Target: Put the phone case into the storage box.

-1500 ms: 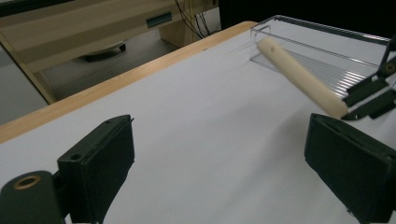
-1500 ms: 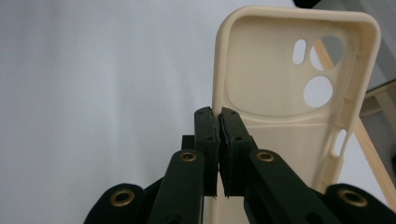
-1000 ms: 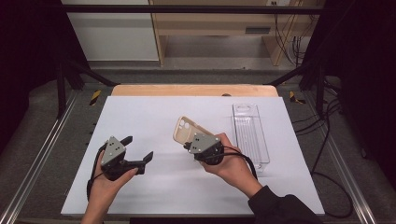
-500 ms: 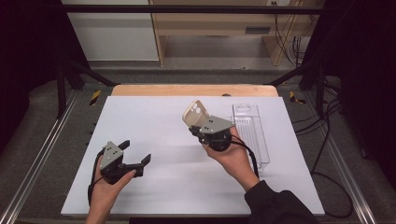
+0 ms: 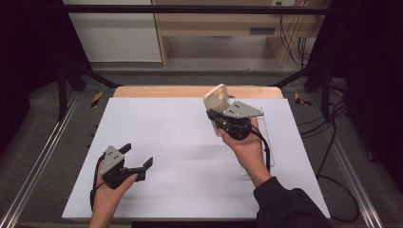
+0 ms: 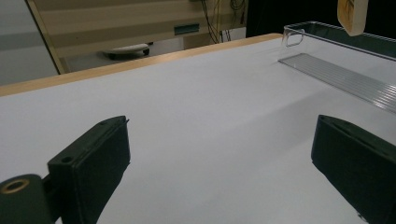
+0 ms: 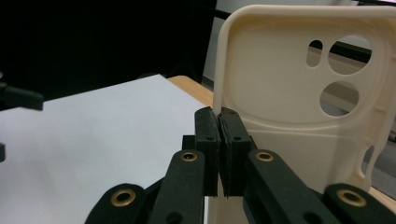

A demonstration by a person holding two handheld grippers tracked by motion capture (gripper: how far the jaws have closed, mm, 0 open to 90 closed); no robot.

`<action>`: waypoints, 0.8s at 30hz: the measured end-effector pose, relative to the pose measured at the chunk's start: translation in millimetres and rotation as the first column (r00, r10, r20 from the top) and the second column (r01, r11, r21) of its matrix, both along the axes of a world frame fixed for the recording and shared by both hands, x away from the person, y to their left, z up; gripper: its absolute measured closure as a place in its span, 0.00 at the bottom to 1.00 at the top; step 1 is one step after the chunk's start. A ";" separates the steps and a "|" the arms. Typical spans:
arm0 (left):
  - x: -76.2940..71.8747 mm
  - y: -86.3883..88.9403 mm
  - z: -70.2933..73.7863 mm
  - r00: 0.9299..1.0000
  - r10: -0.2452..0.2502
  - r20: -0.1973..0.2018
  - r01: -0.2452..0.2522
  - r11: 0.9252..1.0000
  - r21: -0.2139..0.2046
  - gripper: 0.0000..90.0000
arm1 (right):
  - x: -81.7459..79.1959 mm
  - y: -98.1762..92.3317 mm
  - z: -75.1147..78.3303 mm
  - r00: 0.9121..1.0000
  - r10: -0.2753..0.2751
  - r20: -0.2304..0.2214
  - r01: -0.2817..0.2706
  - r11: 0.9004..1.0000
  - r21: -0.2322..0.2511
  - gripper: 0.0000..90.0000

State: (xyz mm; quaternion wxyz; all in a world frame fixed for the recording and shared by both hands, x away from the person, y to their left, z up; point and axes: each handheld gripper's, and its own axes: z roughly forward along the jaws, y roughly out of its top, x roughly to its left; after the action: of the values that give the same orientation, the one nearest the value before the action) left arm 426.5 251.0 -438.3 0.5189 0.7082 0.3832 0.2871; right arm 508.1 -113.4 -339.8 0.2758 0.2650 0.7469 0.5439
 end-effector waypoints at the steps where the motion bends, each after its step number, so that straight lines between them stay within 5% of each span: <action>1: -0.2 0.0 -0.3 1.000 0.001 0.002 -0.001 1.000 -0.001 0.05 | 1.4 -2.6 1.2 1.000 -0.011 -0.003 0.011 1.000 0.014 0.97; 11: -1.7 0.8 -3.6 0.999 0.007 0.043 -0.006 1.000 -0.015 0.04 | 16.3 -31.6 11.6 0.990 -0.137 -0.018 0.138 0.983 0.122 0.98; 24: -2.1 2.1 -6.7 0.998 0.011 0.059 -0.010 1.000 -0.023 0.04 | 40.0 -67.4 5.0 0.959 -0.272 -0.081 0.283 0.936 0.209 0.98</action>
State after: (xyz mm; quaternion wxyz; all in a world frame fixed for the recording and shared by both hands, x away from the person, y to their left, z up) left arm 424.4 253.1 -444.9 0.5365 0.6914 0.3747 0.3061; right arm 548.1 -180.8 -334.8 0.3000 0.4101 0.6446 0.5713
